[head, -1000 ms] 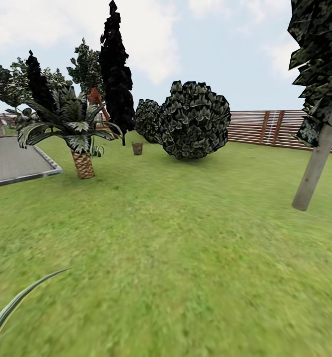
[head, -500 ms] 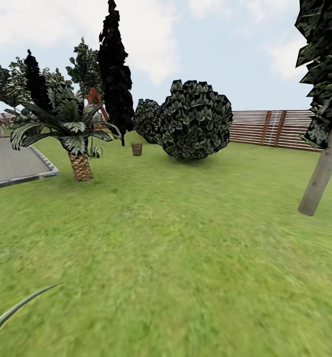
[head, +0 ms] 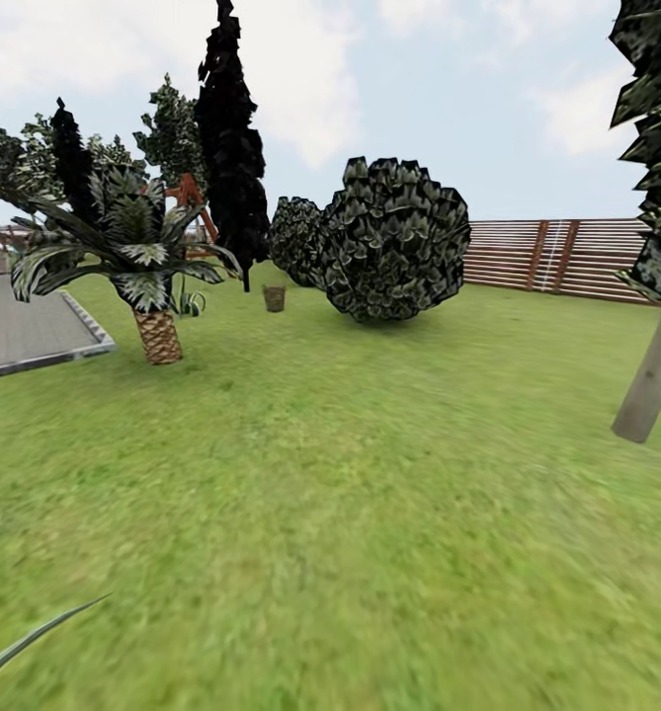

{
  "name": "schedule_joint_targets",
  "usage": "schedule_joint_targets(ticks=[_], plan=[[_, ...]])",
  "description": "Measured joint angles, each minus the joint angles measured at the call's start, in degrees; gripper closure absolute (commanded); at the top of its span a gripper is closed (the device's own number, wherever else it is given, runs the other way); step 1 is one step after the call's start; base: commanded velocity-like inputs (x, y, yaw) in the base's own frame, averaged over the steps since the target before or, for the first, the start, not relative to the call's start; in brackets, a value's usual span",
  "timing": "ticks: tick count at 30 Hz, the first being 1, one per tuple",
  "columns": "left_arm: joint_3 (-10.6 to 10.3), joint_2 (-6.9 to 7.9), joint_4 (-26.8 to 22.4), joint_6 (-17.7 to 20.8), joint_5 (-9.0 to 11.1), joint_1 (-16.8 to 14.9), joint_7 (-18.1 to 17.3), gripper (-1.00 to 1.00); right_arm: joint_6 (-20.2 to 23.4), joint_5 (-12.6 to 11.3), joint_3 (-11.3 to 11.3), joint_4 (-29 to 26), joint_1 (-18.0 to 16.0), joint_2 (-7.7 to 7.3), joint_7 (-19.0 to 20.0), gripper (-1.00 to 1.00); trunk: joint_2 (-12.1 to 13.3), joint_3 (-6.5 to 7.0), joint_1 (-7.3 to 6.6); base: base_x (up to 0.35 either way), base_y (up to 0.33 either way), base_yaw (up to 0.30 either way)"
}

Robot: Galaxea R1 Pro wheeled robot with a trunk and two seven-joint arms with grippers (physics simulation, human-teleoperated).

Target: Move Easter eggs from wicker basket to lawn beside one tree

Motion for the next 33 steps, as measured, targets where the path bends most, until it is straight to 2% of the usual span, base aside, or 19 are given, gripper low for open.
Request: schedule_joint_targets(ticks=[6,26,33], plan=[[0.0,-0.01,0.0,0.02,0.0,0.0,0.0,-1.0,0.0,0.01,0.0,0.0,0.0,0.0,-0.01,-1.0,0.0,0.0,0.0,0.325,0.0,0.166],[0.0,-0.02,0.0,0.03,0.08,0.0,0.07,-1.0,0.0,0.02,0.0,0.0,0.0,0.0,-0.01,-1.0,0.0,0.0,0.0,0.325,-0.044,0.008],[0.0,-0.02,0.0,0.0,0.09,0.0,0.03,-1.0,0.0,0.02,0.0,0.0,0.0,0.0,0.0,-1.0,0.0,0.0,0.0,0.325,-0.085,0.132]])
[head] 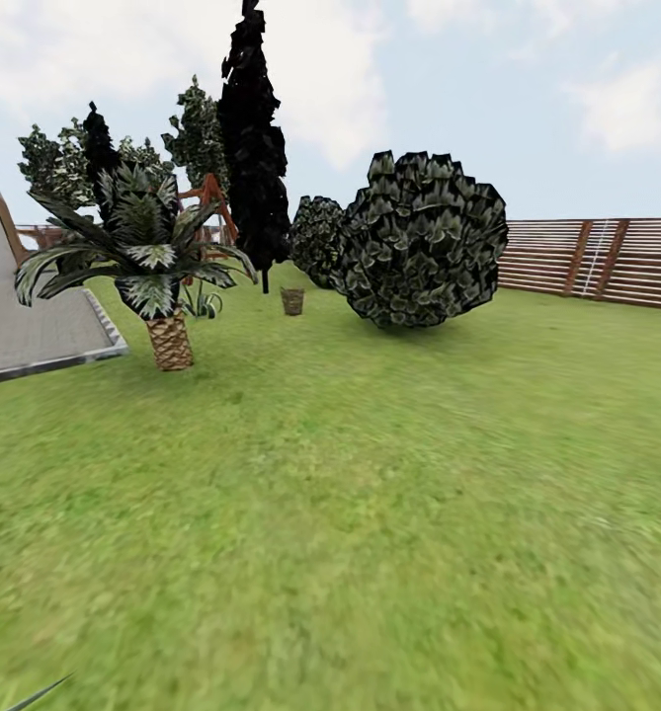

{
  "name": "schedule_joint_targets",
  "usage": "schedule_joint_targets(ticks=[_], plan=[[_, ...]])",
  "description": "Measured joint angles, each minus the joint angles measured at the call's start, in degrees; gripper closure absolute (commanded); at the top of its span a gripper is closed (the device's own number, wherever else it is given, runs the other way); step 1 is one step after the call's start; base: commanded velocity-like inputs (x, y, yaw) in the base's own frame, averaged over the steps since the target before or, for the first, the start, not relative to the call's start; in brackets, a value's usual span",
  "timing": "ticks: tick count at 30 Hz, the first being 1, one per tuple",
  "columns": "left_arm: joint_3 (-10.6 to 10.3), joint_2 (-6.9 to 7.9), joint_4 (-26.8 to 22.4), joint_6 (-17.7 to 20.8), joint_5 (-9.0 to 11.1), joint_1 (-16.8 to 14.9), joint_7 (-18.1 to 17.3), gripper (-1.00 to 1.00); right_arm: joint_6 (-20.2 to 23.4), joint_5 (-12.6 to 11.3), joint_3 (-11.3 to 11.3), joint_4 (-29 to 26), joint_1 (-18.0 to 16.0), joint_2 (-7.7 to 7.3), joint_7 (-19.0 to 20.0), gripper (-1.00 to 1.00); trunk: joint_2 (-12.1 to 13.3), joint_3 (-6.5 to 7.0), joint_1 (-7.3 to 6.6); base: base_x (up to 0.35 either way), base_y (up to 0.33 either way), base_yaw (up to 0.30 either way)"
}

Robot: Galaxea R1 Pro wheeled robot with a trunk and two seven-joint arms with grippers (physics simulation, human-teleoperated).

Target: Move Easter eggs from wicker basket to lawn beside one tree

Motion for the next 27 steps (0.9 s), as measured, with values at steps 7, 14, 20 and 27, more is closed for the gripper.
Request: schedule_joint_targets(ticks=[7,14,20,27], plan=[[0.0,0.0,0.0,0.04,0.0,0.0,0.02,-1.0,0.0,0.0,0.0,0.0,0.0,0.0,0.0,-1.0,0.0,0.0,0.0,0.325,-0.081,0.046],[0.0,0.0,0.0,0.05,-0.02,0.0,0.05,-1.0,0.0,0.0,0.0,0.0,0.0,0.0,0.0,-1.0,0.0,0.0,0.0,0.325,-0.081,0.003],[0.0,0.02,0.0,0.05,-0.01,0.0,0.01,-1.0,0.0,0.0,0.0,0.0,0.0,0.0,0.0,-1.0,0.0,0.0,0.0,0.325,-0.077,0.0],[0.0,0.02,0.0,0.05,0.0,0.0,-0.01,-1.0,0.0,0.0,0.0,0.0,0.0,0.0,0.0,-1.0,0.0,0.0,0.0,0.325,-0.073,0.0]])
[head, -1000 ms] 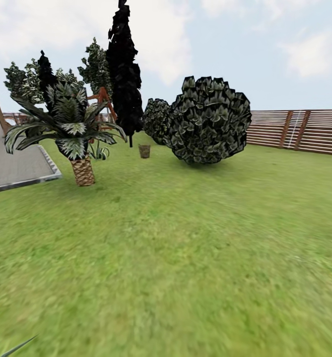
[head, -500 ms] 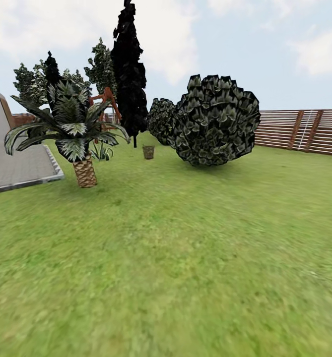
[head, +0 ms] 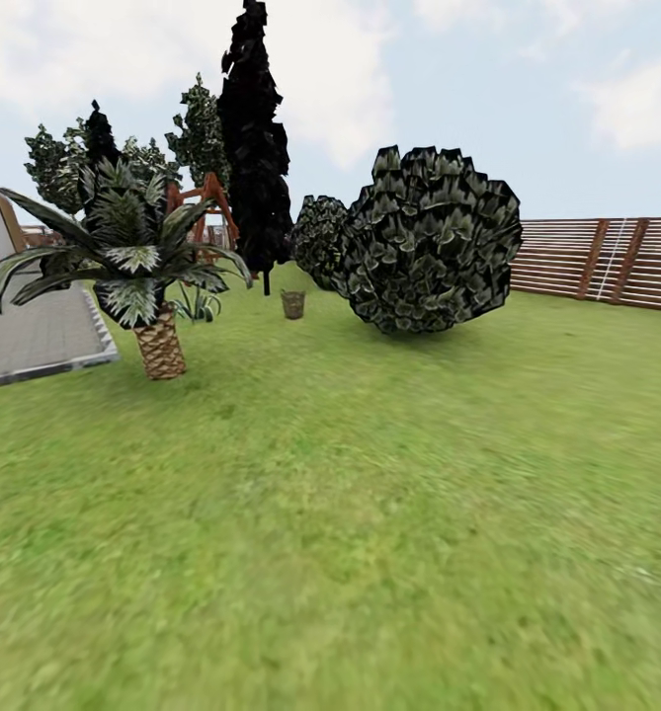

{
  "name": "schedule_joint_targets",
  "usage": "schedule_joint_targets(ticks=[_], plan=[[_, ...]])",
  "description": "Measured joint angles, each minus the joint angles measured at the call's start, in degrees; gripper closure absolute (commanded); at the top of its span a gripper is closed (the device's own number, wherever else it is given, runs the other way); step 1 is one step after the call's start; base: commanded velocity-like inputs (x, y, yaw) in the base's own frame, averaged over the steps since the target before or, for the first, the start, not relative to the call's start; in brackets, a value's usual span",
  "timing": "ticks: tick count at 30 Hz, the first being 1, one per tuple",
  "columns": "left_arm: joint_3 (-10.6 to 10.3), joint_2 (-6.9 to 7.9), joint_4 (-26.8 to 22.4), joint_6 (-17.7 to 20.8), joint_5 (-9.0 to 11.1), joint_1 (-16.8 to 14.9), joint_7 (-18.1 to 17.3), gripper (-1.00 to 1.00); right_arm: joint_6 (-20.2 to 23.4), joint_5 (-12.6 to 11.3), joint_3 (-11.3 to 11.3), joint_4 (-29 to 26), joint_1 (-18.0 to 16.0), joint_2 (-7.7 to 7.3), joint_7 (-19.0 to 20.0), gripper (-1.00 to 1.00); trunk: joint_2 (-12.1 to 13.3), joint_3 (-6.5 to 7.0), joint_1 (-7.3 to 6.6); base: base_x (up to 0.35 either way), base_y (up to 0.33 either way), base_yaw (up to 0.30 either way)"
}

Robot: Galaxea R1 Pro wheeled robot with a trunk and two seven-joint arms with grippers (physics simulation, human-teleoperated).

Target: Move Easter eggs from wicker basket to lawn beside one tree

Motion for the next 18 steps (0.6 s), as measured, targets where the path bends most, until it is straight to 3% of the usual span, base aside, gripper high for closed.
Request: schedule_joint_targets(ticks=[18], plan=[[0.0,0.02,0.0,-0.03,0.0,0.0,-0.01,-1.0,0.0,0.0,0.0,0.0,0.0,0.0,0.0,-1.0,0.0,0.0,0.0,0.325,-0.066,0.0]])
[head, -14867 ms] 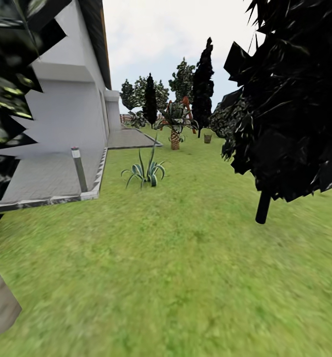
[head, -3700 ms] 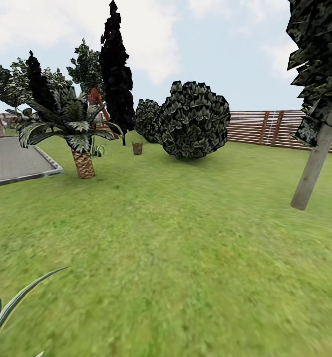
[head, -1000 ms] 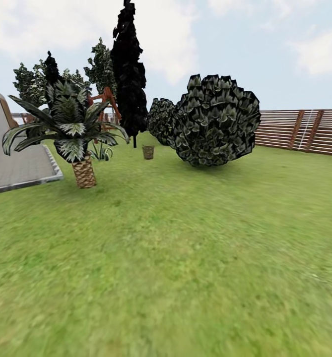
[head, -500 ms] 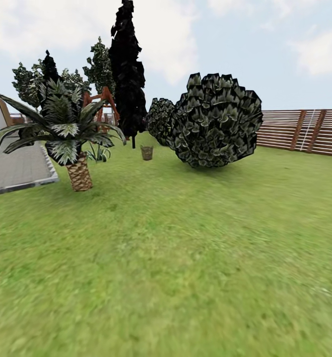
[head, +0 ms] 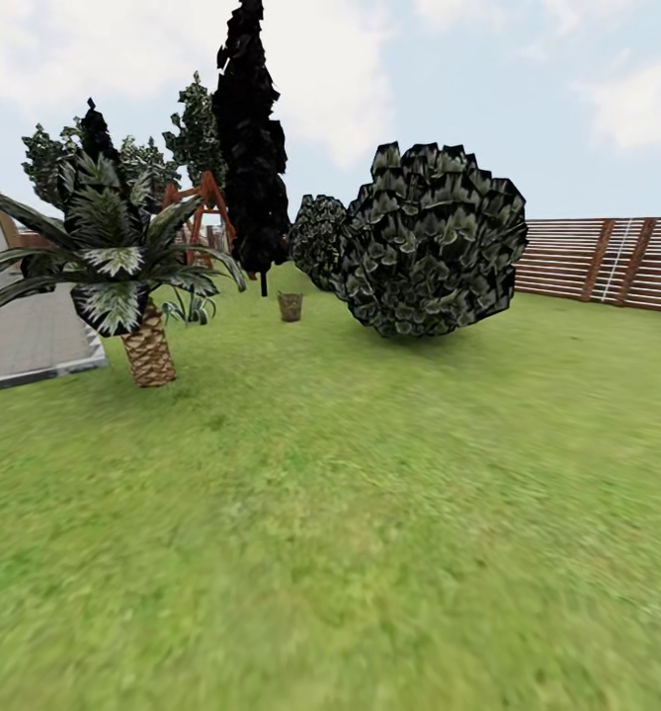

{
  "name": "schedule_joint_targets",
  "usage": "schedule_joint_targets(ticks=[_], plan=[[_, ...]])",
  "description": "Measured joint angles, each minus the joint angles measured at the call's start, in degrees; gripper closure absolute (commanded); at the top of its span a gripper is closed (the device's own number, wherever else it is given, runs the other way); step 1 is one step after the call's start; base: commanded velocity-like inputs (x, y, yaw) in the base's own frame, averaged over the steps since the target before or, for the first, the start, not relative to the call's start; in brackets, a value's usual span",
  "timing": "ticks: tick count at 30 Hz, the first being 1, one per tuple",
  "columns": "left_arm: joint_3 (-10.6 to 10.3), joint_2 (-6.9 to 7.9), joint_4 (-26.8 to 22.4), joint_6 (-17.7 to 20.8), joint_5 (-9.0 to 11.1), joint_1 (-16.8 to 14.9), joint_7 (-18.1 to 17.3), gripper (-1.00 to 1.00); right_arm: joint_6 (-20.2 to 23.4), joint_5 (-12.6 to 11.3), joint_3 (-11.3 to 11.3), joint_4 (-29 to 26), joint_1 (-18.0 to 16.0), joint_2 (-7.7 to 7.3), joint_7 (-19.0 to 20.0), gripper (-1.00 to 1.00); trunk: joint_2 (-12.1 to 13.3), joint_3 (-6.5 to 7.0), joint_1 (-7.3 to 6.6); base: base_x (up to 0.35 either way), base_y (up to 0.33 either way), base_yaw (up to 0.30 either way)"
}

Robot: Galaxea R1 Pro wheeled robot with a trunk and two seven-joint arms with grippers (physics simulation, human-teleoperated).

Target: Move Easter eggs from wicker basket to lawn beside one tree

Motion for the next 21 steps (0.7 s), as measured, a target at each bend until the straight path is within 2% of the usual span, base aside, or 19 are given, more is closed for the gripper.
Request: schedule_joint_targets(ticks=[4,12,21], plan=[[0.0,-0.01,0.0,0.02,-0.02,0.0,0.01,-1.0,0.0,-0.01,0.0,0.0,0.0,0.0,0.0,-1.0,0.0,0.0,0.0,0.325,-0.011,0.053],[0.0,-0.02,0.0,0.03,0.0,0.05,0.01,-1.0,0.0,-0.02,0.0,0.0,0.04,0.0,-0.03,-1.0,0.47,0.07,0.03,0.325,-0.001,0.167],[0.0,0.01,0.0,0.03,-0.02,0.0,0.01,-1.0,0.0,-0.06,0.0,0.0,0.0,0.0,0.0,-1.0,0.0,0.0,0.0,0.325,0.0,0.021]])
